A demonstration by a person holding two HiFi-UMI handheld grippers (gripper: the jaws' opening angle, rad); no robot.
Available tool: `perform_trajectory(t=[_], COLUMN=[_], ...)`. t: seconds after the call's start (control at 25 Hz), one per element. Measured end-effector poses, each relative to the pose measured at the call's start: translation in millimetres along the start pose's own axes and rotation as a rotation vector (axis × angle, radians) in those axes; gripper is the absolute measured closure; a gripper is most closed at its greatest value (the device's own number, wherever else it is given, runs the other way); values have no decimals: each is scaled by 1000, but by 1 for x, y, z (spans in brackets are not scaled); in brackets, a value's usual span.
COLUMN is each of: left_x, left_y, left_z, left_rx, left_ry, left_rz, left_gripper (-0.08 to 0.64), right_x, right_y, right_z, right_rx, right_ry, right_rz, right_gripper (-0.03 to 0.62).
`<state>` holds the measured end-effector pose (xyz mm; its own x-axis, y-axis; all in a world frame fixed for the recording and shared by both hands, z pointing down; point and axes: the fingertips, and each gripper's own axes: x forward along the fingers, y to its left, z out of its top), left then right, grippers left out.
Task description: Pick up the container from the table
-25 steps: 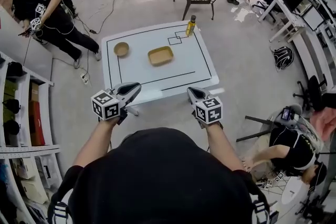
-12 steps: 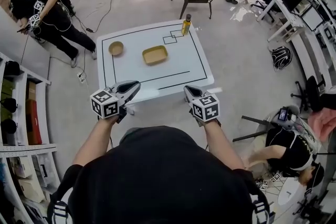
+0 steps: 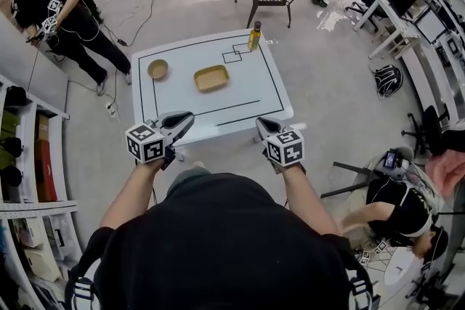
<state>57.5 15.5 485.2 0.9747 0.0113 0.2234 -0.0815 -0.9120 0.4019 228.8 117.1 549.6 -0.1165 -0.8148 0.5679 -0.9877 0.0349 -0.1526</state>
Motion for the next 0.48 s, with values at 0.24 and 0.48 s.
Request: perform_trajectory(t=[0.24, 0.48], left_x=[2, 6], left_y=[12, 28], left_z=[6, 9], left_rx=[4, 4], left_ry=[-7, -8], left_rz=[18, 28], left_gripper=[526, 526], right_x=[7, 22], right_y=[-6, -15], right_z=[12, 23], right_rx=[-8, -12], right_ry=[-9, -6], right_rz=[-1, -3], right_gripper=[588, 588])
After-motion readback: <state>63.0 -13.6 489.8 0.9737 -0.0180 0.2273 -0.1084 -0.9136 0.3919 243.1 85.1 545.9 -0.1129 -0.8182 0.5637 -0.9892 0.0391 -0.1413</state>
